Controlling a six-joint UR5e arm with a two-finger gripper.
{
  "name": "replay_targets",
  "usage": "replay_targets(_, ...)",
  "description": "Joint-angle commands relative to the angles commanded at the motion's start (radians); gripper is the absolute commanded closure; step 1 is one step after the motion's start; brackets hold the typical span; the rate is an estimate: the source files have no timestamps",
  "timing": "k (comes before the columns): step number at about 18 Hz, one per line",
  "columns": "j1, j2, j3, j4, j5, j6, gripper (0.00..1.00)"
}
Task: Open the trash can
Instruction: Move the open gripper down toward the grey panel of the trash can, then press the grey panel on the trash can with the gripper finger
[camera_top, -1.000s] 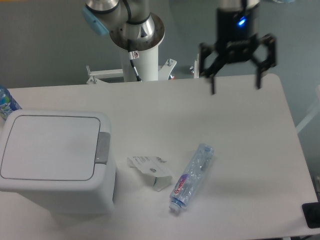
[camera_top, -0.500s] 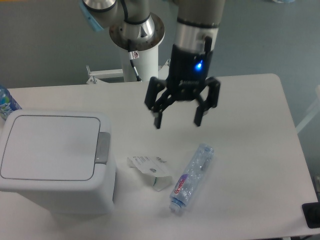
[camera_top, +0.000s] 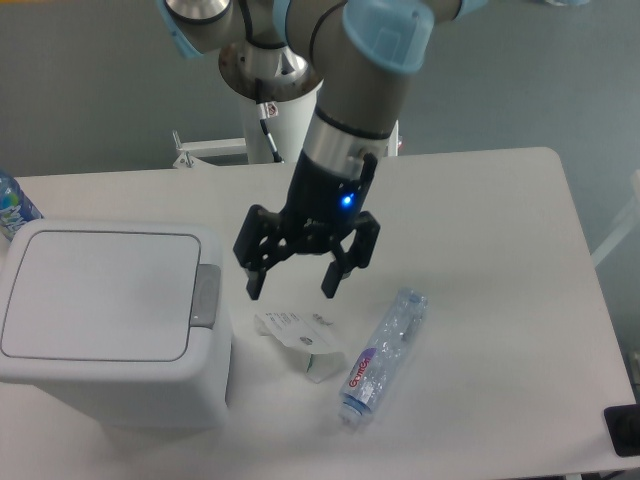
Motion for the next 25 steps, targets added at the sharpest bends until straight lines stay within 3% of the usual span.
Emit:
replay_targets(16, -0.029, 0.002, -0.018, 0.02, 0.002, -0.02, 0.0)
replay_targets(25, -0.04, 0.006, -0.04, 0.064, 0.005, -0.037, 0.0)
